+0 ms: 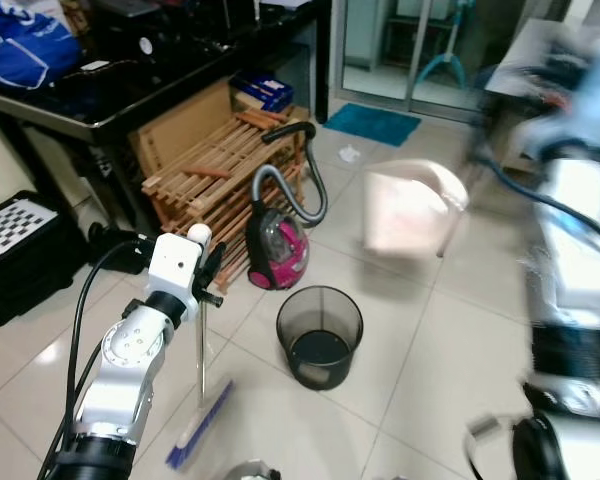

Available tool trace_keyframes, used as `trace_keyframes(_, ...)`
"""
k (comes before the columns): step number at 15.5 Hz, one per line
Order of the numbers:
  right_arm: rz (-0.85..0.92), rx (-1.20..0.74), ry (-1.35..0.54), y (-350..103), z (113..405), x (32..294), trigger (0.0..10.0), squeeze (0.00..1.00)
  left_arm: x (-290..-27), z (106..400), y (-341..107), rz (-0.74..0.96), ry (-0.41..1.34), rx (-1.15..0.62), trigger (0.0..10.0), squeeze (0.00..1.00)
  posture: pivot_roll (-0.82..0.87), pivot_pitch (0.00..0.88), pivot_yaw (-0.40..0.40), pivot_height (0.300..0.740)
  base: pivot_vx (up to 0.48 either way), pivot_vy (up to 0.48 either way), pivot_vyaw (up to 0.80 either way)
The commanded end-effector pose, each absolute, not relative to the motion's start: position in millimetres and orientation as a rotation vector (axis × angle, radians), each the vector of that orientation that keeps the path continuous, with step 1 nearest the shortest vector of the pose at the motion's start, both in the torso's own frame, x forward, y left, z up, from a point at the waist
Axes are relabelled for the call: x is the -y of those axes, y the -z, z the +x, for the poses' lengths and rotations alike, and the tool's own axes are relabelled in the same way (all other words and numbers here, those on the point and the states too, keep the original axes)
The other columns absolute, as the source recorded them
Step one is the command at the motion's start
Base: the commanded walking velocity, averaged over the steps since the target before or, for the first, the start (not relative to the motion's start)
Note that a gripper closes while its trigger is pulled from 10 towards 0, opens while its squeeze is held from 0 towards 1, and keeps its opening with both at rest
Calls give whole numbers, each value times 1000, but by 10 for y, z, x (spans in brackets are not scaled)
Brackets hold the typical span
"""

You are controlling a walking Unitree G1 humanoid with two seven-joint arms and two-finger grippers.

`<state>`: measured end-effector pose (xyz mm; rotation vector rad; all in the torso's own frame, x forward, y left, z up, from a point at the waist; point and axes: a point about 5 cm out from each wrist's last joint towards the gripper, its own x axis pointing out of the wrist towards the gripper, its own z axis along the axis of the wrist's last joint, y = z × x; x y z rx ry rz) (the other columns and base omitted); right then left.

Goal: Sweep floor

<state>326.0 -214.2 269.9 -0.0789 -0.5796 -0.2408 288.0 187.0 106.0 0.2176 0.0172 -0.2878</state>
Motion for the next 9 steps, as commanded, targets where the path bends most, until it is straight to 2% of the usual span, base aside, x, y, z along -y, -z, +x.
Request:
trace_keyframes(1,-107,556,287,-2658,3255,2201,10000,0,-1878,2944,-1207,225,288,32,10000,0,22,0,84,740,0,0,0)
trace_keyframes(4,-152,526,394,-2556,3185,2375,10000,0,-1894,2977,-1275,215,276,52,10000,0,14,0,80,740,-318,0,0)
trace_keyframes(9,-193,395,375,-2201,3209,2358,10000,0,-1888,2992,-1281,206,268,58,10000,0,15,0,68,740,-360,0,0)
